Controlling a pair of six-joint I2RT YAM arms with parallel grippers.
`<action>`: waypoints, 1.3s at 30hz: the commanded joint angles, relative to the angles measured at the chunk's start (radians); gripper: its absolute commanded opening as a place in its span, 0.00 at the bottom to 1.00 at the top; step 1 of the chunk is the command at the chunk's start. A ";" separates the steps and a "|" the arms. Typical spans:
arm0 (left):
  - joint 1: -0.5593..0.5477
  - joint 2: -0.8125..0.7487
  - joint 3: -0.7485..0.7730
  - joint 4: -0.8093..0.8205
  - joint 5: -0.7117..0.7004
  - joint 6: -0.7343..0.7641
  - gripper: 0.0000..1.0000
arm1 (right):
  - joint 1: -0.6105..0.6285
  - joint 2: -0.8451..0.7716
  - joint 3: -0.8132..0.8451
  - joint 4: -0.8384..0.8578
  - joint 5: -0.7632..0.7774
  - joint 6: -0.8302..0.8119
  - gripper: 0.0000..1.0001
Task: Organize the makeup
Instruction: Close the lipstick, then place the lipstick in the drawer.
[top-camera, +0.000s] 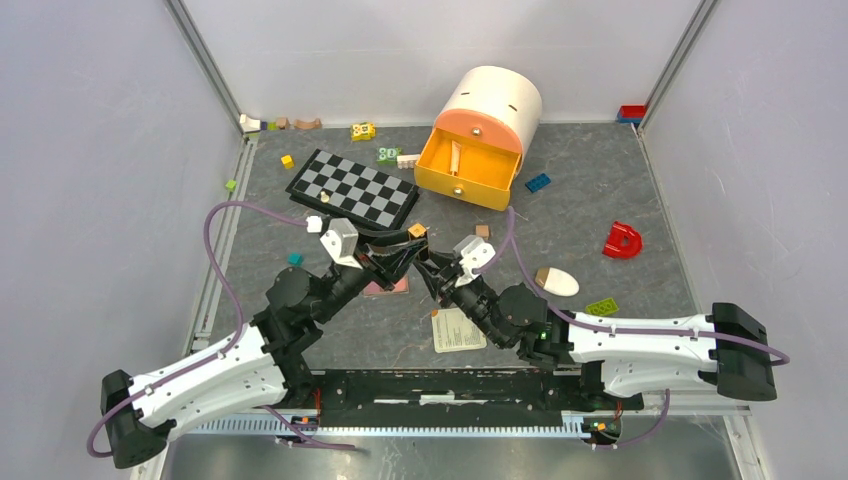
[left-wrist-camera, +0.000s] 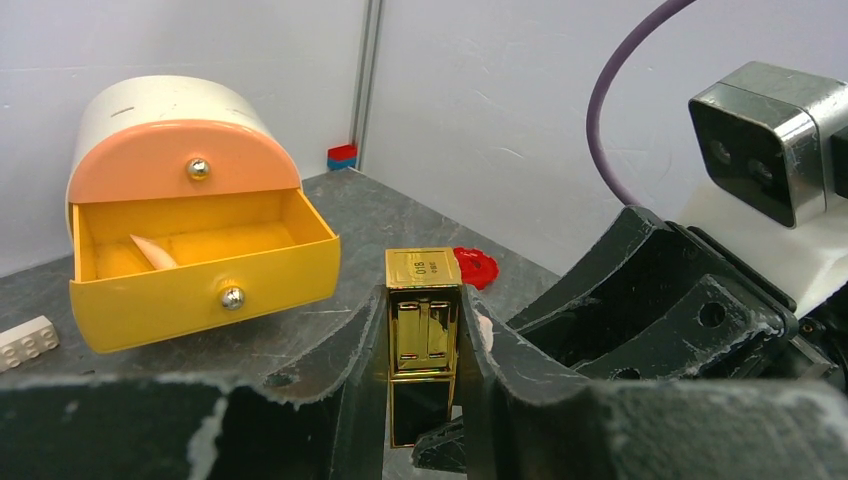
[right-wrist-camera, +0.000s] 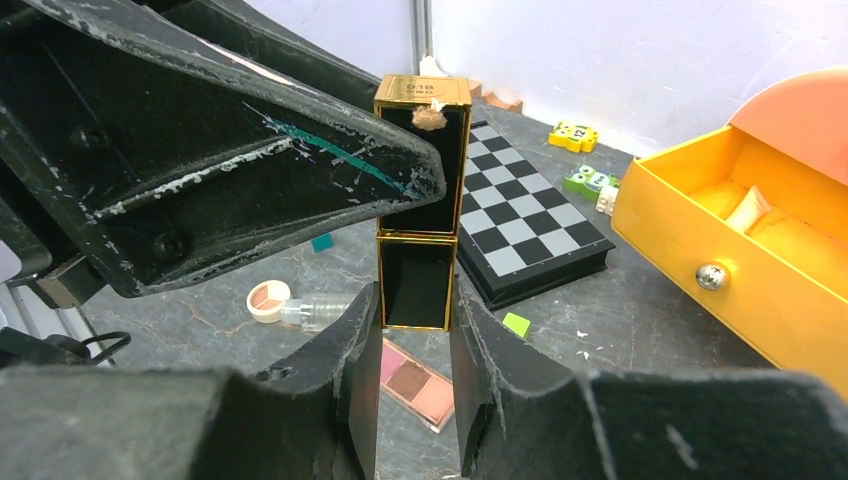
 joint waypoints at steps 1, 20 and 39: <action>-0.007 0.013 0.026 -0.101 0.041 0.012 0.02 | -0.019 -0.018 0.053 0.117 0.110 -0.029 0.00; -0.007 0.031 0.066 -0.085 0.072 -0.057 0.77 | -0.019 -0.070 -0.045 0.154 0.098 -0.027 0.00; -0.004 0.019 0.129 -0.422 -0.322 -0.173 0.79 | -0.206 -0.093 0.106 -0.410 0.045 -0.142 0.00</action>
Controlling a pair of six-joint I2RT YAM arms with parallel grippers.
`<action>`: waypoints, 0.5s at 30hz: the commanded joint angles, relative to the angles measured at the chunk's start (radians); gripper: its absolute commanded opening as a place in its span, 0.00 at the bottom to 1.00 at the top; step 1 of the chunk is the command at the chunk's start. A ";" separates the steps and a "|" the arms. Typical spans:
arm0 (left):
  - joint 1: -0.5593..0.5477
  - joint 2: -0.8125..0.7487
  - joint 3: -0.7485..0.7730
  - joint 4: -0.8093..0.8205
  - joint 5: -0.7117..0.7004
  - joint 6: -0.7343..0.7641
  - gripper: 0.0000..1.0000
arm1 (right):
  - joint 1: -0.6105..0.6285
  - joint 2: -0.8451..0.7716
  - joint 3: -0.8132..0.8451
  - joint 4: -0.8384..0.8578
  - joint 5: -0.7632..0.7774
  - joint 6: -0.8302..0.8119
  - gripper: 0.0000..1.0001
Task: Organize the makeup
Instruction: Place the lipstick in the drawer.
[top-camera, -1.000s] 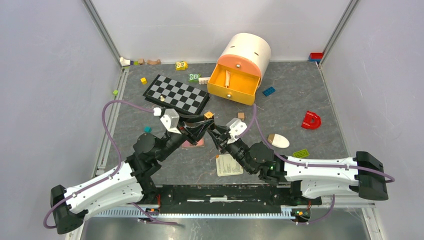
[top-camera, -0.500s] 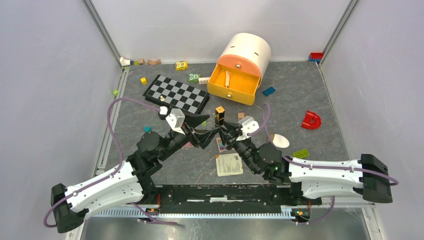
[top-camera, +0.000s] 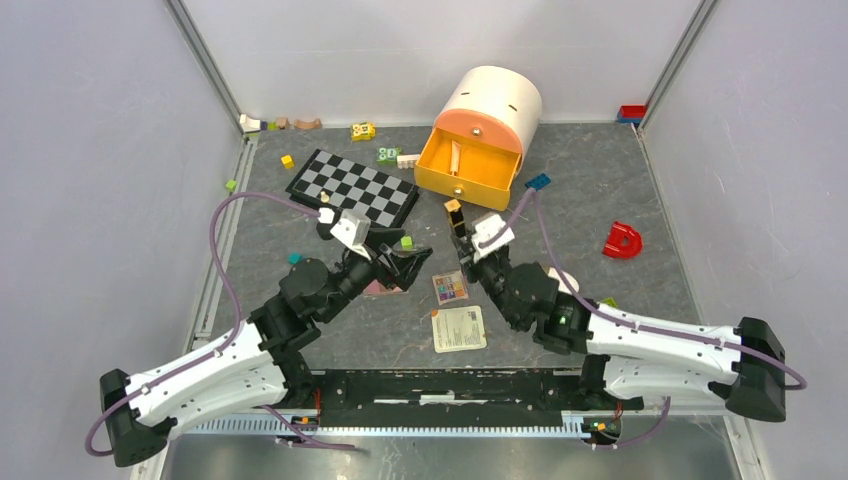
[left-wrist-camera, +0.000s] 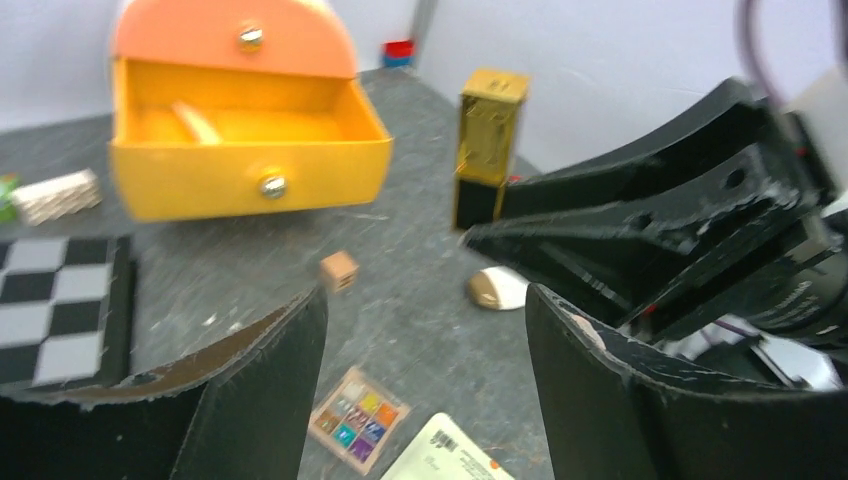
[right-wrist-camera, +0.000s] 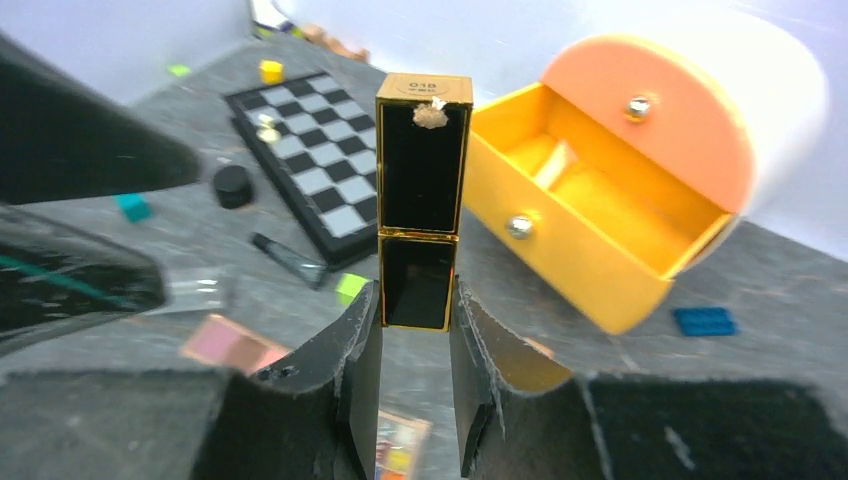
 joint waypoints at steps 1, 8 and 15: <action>-0.003 0.002 0.079 -0.229 -0.269 -0.095 0.79 | -0.146 0.023 0.136 -0.250 -0.113 -0.097 0.00; 0.000 0.021 0.096 -0.425 -0.384 -0.107 0.83 | -0.388 0.218 0.418 -0.568 -0.418 -0.272 0.00; 0.001 0.018 0.105 -0.525 -0.382 -0.134 0.87 | -0.581 0.457 0.780 -0.857 -0.675 -0.366 0.00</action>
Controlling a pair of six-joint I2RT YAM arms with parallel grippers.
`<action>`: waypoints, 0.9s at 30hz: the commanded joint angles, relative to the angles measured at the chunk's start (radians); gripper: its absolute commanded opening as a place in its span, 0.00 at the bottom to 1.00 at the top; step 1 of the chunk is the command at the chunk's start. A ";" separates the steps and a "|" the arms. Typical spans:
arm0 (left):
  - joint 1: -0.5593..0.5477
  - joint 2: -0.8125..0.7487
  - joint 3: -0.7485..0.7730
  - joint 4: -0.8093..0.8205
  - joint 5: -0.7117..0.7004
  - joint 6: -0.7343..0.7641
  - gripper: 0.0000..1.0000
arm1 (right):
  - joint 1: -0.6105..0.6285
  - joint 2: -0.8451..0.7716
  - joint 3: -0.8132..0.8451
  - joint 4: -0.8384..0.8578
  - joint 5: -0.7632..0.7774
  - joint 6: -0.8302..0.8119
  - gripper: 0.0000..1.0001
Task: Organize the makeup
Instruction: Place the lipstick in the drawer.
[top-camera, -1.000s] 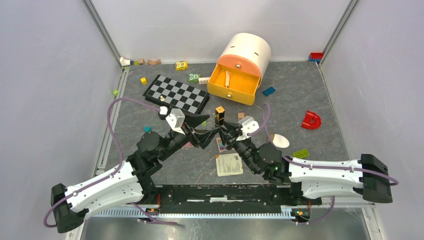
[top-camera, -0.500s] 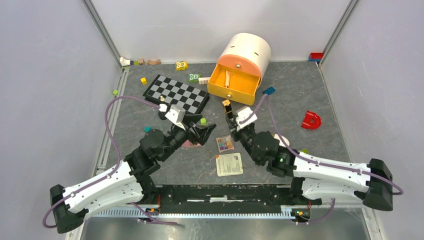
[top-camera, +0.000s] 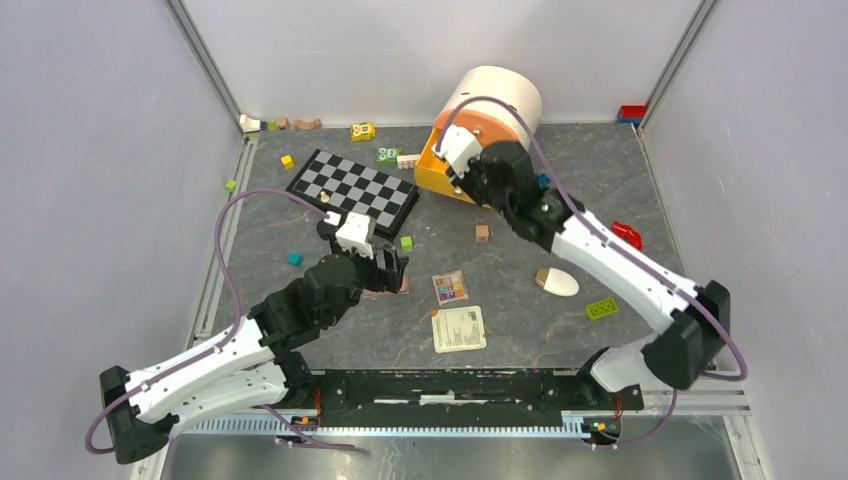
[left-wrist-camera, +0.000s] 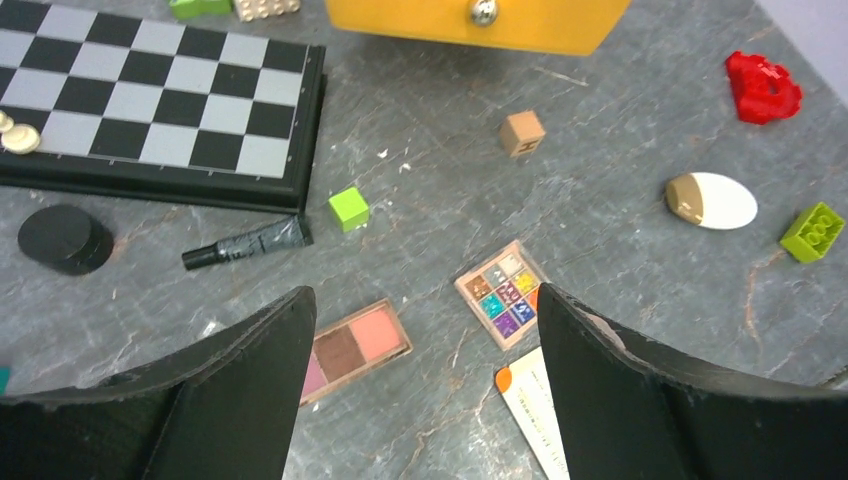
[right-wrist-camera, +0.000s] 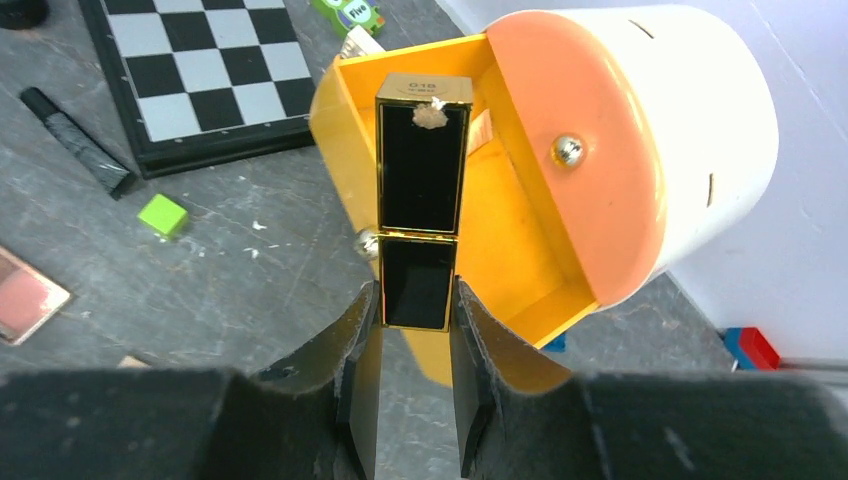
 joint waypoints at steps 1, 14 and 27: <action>0.000 -0.032 0.029 -0.061 -0.041 -0.062 0.87 | -0.095 0.118 0.216 -0.228 -0.205 -0.098 0.00; 0.000 -0.148 -0.057 -0.052 -0.024 -0.067 0.88 | -0.215 0.434 0.551 -0.458 -0.296 -0.239 0.00; 0.000 -0.203 -0.081 -0.087 -0.080 -0.078 0.90 | -0.247 0.536 0.557 -0.496 -0.261 -0.303 0.03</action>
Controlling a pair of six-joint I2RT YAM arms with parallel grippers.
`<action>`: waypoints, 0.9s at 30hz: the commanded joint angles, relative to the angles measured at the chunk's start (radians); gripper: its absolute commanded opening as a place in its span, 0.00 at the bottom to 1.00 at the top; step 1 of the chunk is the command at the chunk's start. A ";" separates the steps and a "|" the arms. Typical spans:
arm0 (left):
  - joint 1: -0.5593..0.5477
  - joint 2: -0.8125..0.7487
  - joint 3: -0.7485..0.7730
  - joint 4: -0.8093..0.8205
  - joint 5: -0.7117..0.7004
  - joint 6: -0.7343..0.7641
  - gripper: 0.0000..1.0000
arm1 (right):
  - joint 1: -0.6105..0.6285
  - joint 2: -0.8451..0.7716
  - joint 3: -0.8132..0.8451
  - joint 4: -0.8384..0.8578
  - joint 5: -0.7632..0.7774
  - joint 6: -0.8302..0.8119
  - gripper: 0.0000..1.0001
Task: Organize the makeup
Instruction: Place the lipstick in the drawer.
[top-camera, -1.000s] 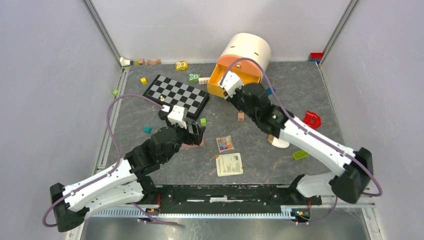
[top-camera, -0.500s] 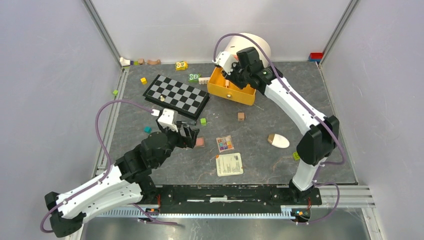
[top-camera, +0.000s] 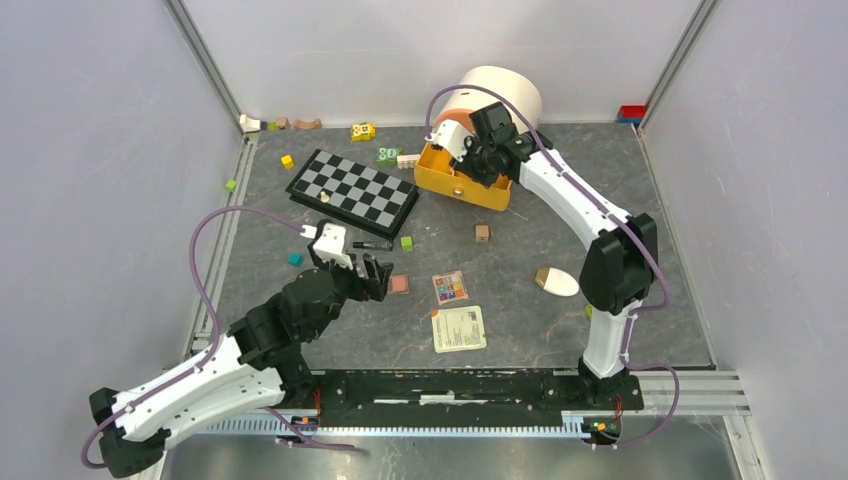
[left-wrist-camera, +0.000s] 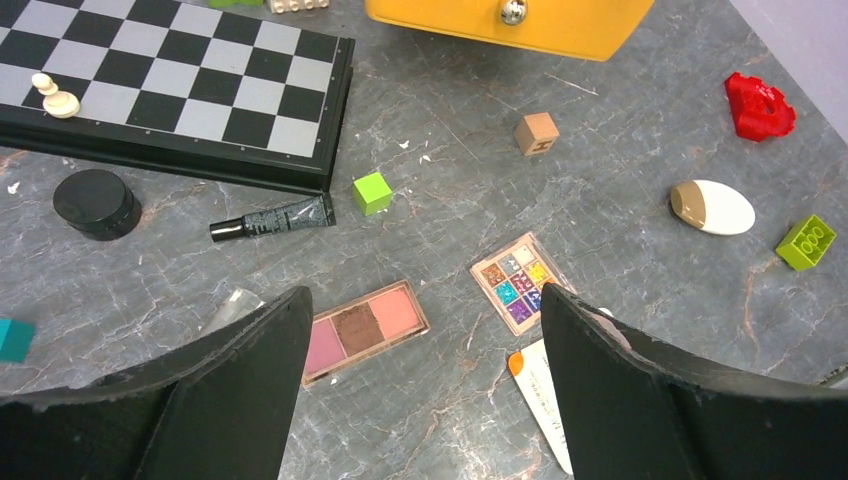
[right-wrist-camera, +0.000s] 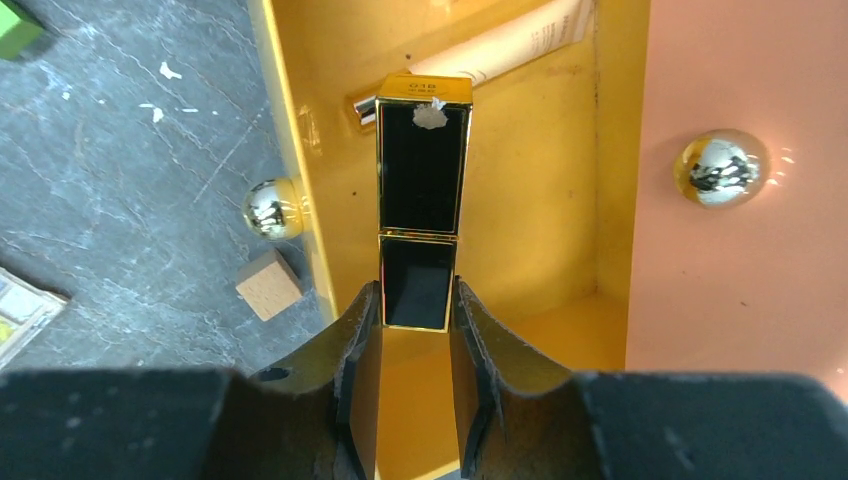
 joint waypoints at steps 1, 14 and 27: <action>0.000 -0.036 -0.014 0.008 -0.048 -0.037 0.90 | -0.010 0.039 0.048 -0.021 0.018 -0.049 0.04; 0.000 -0.018 0.000 0.016 -0.043 -0.031 0.90 | -0.016 0.097 0.039 0.005 0.123 -0.082 0.30; 0.000 -0.020 0.007 0.004 -0.042 -0.032 0.90 | -0.017 0.102 0.042 0.017 0.122 -0.095 0.43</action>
